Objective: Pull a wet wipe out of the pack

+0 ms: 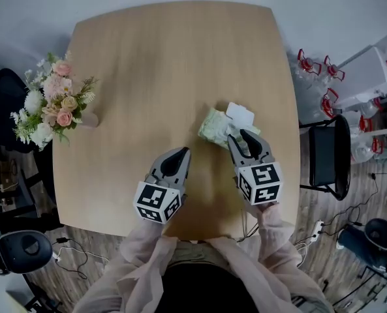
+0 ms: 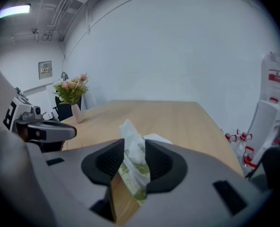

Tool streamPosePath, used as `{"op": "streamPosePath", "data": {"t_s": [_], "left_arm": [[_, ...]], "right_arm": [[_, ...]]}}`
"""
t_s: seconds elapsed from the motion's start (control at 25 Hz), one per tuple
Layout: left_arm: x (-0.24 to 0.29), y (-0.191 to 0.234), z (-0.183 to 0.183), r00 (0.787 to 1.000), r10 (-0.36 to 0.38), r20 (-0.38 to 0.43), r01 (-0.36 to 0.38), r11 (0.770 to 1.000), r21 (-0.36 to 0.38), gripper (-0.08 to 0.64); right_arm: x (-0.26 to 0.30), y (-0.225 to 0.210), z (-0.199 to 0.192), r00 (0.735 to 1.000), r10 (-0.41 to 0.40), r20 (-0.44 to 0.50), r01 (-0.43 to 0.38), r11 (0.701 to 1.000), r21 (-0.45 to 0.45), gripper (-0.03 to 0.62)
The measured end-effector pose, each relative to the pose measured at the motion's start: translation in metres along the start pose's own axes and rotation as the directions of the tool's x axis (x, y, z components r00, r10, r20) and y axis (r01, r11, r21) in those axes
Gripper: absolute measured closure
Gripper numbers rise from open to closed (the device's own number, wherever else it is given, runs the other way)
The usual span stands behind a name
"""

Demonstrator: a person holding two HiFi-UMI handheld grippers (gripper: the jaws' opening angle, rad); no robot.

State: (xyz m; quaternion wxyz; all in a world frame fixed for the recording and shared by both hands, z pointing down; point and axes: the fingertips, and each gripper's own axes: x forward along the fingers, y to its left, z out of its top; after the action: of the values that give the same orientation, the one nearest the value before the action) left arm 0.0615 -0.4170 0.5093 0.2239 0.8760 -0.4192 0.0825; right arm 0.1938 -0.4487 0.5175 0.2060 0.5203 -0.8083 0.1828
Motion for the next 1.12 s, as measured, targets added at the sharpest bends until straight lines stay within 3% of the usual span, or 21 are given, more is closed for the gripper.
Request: {"op": "streamPosePath", "data": {"t_s": [0.48, 0.8, 0.96, 1.12], "left_arm": [[0.006, 0.011, -0.009, 0.999, 0.023, -0.033, -0.023, 1.000, -0.009, 0.546], [0.008, 0.009, -0.012, 0.999, 0.010, -0.046, -0.010, 1.000, -0.007, 0.546], [0.007, 0.010, -0.013, 0.999, 0.012, -0.051, -0.012, 1.000, -0.001, 0.546], [0.005, 0.013, -0.013, 0.998, 0.019, -0.054, -0.019, 1.000, 0.002, 0.546]], "right_arm": [[0.026, 0.006, -0.012, 0.997, 0.049, -0.059, -0.052, 0.997, -0.053, 0.448], [0.026, 0.005, -0.012, 0.996, 0.058, -0.061, -0.059, 0.998, -0.021, 0.448], [0.026, -0.001, -0.012, 0.998, 0.038, -0.058, -0.038, 0.999, 0.003, 0.500], [0.027, 0.008, -0.015, 0.994, 0.058, -0.094, -0.065, 0.995, -0.076, 0.506]]}}
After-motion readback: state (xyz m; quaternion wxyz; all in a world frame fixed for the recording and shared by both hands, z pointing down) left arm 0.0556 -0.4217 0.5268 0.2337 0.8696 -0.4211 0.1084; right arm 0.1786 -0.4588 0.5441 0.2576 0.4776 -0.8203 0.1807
